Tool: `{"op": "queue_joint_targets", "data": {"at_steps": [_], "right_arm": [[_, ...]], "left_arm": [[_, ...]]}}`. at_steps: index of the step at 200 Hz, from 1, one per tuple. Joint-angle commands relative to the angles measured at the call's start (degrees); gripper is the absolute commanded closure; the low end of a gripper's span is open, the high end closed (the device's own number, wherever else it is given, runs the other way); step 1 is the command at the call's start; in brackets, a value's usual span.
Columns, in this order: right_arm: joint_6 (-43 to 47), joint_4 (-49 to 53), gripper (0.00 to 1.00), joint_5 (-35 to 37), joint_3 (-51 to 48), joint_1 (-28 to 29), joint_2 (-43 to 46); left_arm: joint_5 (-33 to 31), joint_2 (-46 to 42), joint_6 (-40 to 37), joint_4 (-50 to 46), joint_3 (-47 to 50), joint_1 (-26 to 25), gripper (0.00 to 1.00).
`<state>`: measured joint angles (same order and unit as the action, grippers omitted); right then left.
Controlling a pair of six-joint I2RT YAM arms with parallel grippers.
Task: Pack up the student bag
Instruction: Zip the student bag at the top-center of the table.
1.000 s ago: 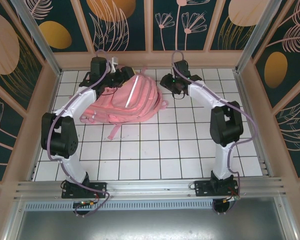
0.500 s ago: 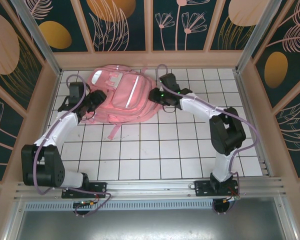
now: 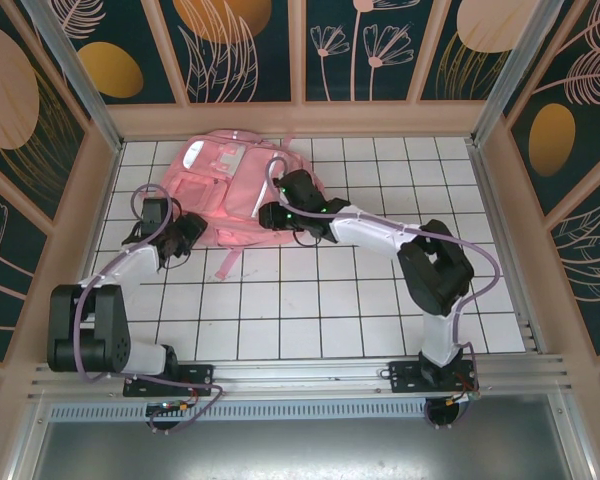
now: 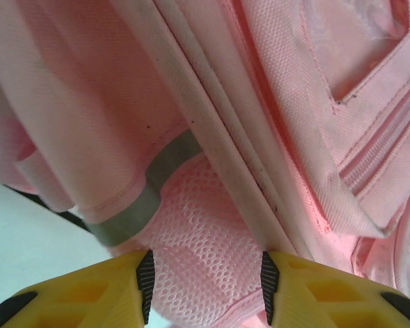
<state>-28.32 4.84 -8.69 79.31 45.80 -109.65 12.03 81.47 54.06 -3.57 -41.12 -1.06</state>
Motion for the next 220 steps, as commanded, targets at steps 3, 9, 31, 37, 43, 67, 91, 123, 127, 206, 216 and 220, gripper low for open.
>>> {"op": "queue_joint_targets", "data": {"at_steps": [3, 9, 31, 37, 43, 67, 91, 123, 127, 206, 216, 220], "right_arm": [[2.6, 1.2, 0.64, 1.5, 3.2, 1.0, -2.7], [2.7, 1.7, 0.64, 1.8, 3.7, 1.0, -3.1], [3.4, 4.4, 0.61, 4.0, 6.5, 1.0, -4.5], [3.7, 5.6, 0.6, 4.7, 7.6, 1.0, -5.0], [4.2, 6.9, 0.6, 5.2, 8.8, 1.0, -5.5], [4.9, 10.3, 0.58, 7.4, 11.6, 0.8, -7.3], [5.4, 10.4, 0.59, 8.9, 11.5, -0.5, -8.3], [7.5, 9.9, 0.35, 11.2, 13.2, -3.2, -10.0], [7.7, 9.8, 0.29, 11.3, 13.6, -3.4, -10.1], [4.8, 0.1, 0.01, 12.1, 8.6, -4.0, -3.4], [4.5, -2.8, 0.01, 11.2, 6.2, -4.0, -1.6], [4.3, -4.0, 0.01, 11.0, 5.2, -3.9, -1.0]], "left_arm": [[2.2, 2.8, 2.6, 4.9, 0.8, 0.2, 0.54], [2.5, 3.2, 2.8, 5.2, 1.0, 0.2, 0.54], [1.7, 4.6, 3.3, 6.4, 1.9, 0.2, 0.53], [1.7, 5.1, 3.2, 6.8, 1.8, 0.2, 0.53], [1.6, 5.7, 3.2, 6.7, 1.6, 0.2, 0.53], [1.7, 6.1, 2.6, 8.5, 0.9, 0.2, 0.52], [3.5, 6.4, 1.4, 8.6, -1.5, 0.2, 0.5], [4.5, 4.4, 1.4, 7.3, -2.1, 0.2, 0.48], [4.2, 3.9, 1.3, 6.6, -2.0, 0.2, 0.49], [3.5, -1.0, 3.1, 7.1, 4.5, 0.3, 0.52], [5.3, 0.8, 4.2, 9.9, 4.7, 0.3, 0.53], [6.0, 1.6, 4.7, 10.9, 4.8, 0.3, 0.53]]}}
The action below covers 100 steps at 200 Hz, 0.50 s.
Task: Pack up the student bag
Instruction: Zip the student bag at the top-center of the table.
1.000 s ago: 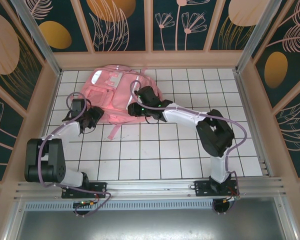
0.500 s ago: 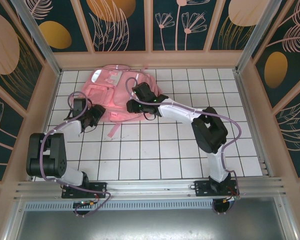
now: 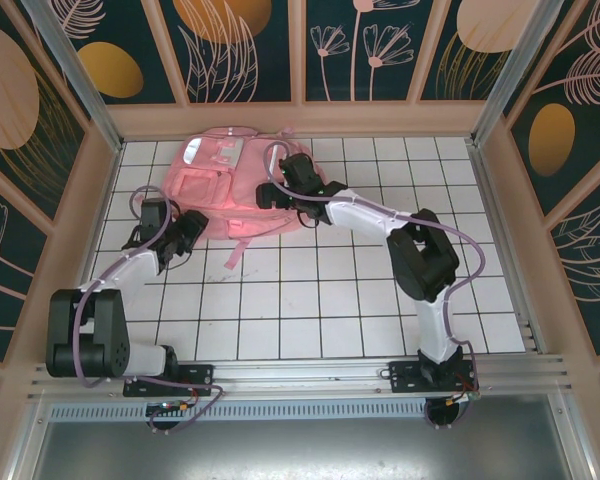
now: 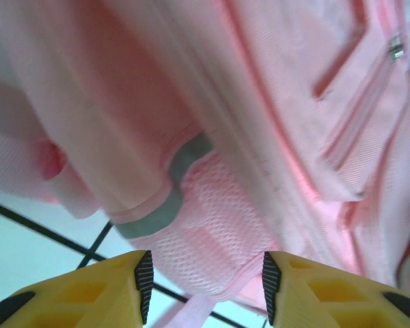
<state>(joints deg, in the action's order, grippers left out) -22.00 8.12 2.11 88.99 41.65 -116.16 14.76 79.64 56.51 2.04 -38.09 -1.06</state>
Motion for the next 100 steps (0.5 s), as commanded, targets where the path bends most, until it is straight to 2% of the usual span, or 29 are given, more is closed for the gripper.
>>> {"op": "queue_joint_targets", "data": {"at_steps": [1, 29, 73, 87, 100], "right_arm": [[-2.3, -7.7, 0.01, 0.1, -4.7, 0.2, 5.6], [-3.0, -10.1, 0.01, -3.9, -6.8, 0.4, 7.8], [2.5, -11.4, 0.01, 0.5, -9.5, 5.6, 10.1], [4.0, -10.9, 0.01, 1.5, -9.5, 7.1, 10.1], [5.5, -9.9, 0.01, 2.7, -9.3, 8.6, 9.8]], "left_arm": [[3.4, 3.6, 2.3, 5.6, 1.8, 0.3, 0.53], [5.3, 6.7, 4.6, 12.1, 2.8, 0.3, 0.54], [4.3, 9.7, 4.8, 16.3, 2.2, 0.3, 0.53], [4.1, 11.0, 5.1, 18.0, 2.1, 0.3, 0.57], [4.3, 12.0, 5.7, 20.2, 2.5, 0.3, 0.72]]}}
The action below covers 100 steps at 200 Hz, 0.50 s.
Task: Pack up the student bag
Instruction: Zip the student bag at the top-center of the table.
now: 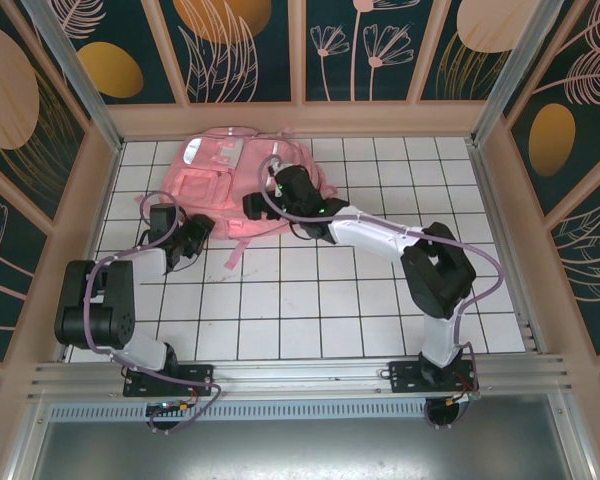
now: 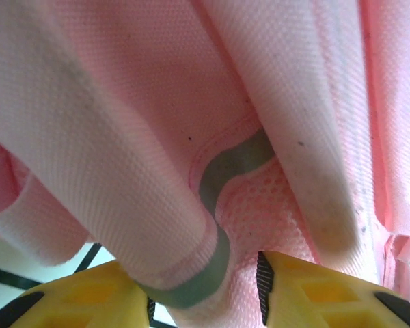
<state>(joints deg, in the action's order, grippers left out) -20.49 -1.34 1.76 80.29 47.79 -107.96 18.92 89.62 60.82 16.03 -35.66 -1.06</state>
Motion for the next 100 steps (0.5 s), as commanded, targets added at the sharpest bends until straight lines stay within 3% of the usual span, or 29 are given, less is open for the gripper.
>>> {"op": "queue_joint_targets", "data": {"at_steps": [1, 32, 46, 68, 87, 100], "right_arm": [[4.1, -0.4, 0.01, 3.2, -0.5, 2.6, 1.6], [4.4, 4.0, 0.01, 3.2, 1.7, 4.5, -0.2], [4.5, 4.3, 0.01, 1.8, 1.4, 4.8, -0.7], [5.1, 4.5, 0.19, -0.6, 1.4, 5.3, -2.0], [6.2, 5.4, 0.43, -0.6, 2.7, 6.3, -4.2], [6.4, 5.3, 0.47, -2.2, 3.4, 7.0, -5.6]], "left_arm": [[0.2, 2.1, 1.5, 6.4, 0.0, 0.3, 0.73], [0.2, 1.3, 3.2, 7.8, -0.7, 0.3, 0.99], [-0.3, 0.2, 3.1, 6.2, -2.0, 0.3, 1.0], [-0.4, -1.6, 3.8, 5.3, -3.4, 0.3, 1.0], [-0.5, -2.9, 4.5, 4.3, -3.9, 0.3, 1.0], [-0.4, -3.3, 4.9, 3.7, -4.2, 0.3, 1.0]]}}
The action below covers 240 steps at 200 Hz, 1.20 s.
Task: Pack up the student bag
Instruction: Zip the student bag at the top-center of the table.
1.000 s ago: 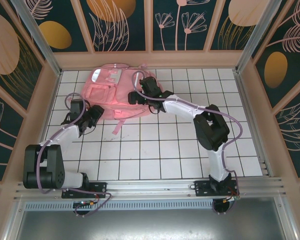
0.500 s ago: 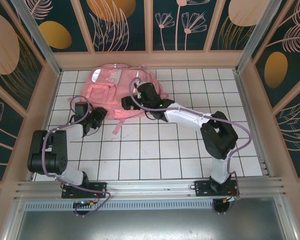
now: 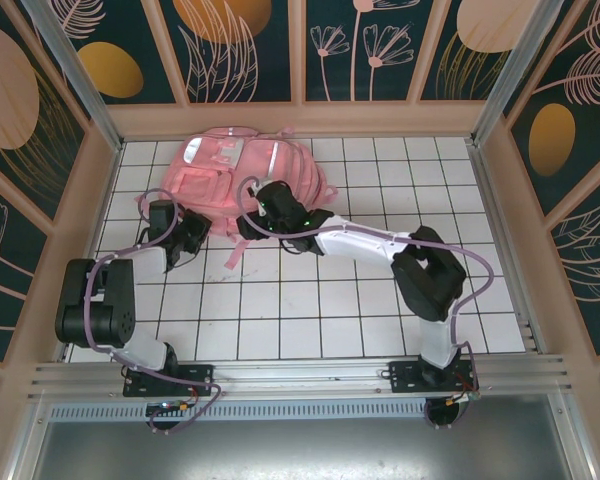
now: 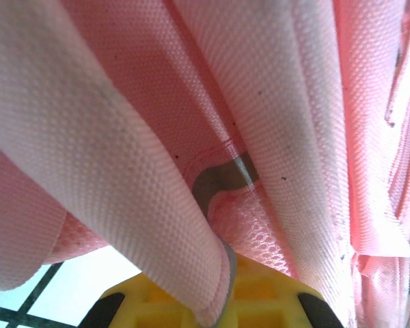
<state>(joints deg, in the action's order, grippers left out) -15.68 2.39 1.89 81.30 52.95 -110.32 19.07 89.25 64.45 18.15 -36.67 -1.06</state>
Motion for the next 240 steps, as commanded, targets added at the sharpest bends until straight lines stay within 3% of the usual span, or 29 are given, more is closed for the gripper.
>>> {"op": "queue_joint_targets", "data": {"at_steps": [1, 80, 217, 240], "right_arm": [[1.7, 1.5, 0.48, -2.4, 2.4, 1.9, -3.4], [1.5, -3.0, 0.67, 1.8, 6.1, 4.1, -12.9], [0.3, -4.0, 0.66, 7.4, 17.9, 4.0, -25.6], [0.1, -4.4, 0.86, 8.3, 17.9, 4.0, -25.7]], "left_arm": [[-0.5, -2.9, 1.3, 1.5, -3.2, 0.3, 1.0], [0.8, -1.0, 1.7, 0.6, -4.2, 0.2, 1.0], [1.6, 0.1, 0.7, -1.9, -5.6, 0.3, 1.0], [1.5, 0.1, 0.8, -2.0, -5.7, 0.3, 1.0]]}}
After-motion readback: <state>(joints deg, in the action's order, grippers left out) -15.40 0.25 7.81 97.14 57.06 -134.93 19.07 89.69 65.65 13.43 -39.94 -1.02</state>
